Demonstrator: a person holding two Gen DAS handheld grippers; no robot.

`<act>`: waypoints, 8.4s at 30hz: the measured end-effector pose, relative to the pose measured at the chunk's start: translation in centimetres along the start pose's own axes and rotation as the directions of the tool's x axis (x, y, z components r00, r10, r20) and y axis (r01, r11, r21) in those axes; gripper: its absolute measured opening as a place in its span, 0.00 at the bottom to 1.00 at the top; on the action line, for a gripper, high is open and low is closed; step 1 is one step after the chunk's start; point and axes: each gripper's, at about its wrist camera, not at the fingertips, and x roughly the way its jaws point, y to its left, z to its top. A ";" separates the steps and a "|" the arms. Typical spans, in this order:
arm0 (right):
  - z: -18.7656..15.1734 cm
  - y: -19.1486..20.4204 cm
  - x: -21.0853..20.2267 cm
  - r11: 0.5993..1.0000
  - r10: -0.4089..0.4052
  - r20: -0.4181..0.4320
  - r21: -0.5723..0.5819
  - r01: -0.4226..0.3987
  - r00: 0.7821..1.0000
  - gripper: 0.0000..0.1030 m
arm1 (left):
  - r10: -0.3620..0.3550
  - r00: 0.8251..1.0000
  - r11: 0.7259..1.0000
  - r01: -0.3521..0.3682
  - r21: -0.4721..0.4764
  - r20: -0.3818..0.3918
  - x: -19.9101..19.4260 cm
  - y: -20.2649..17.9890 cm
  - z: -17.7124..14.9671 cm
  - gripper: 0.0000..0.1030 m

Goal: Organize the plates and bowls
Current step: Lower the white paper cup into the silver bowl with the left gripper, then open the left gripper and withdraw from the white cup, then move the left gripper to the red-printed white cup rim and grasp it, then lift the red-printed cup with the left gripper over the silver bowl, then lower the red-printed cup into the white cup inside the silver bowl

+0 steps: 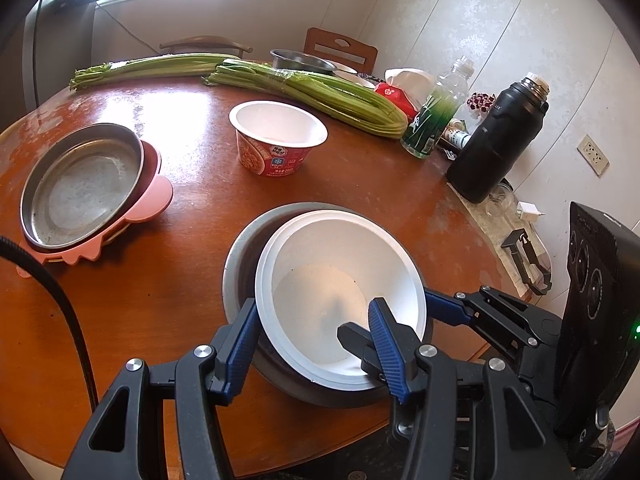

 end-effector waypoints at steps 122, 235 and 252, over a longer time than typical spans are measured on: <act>13.4 -6.8 10.9 0.997 0.068 -0.021 -0.036 -0.068 0.997 0.59 | 0.057 0.998 0.991 -0.060 -0.122 -0.024 10.6 4.8 15.0 0.53; 0.7 0.4 -2.2 0.999 0.036 0.100 -0.012 -0.035 0.994 0.60 | 0.030 0.996 0.999 -0.033 0.033 0.079 -2.3 -2.3 1.1 0.54; 0.6 0.7 -1.3 1.000 -0.002 0.089 -0.028 0.004 0.996 0.60 | 0.024 0.999 1.000 -0.025 0.019 0.047 -0.9 -1.5 1.0 0.54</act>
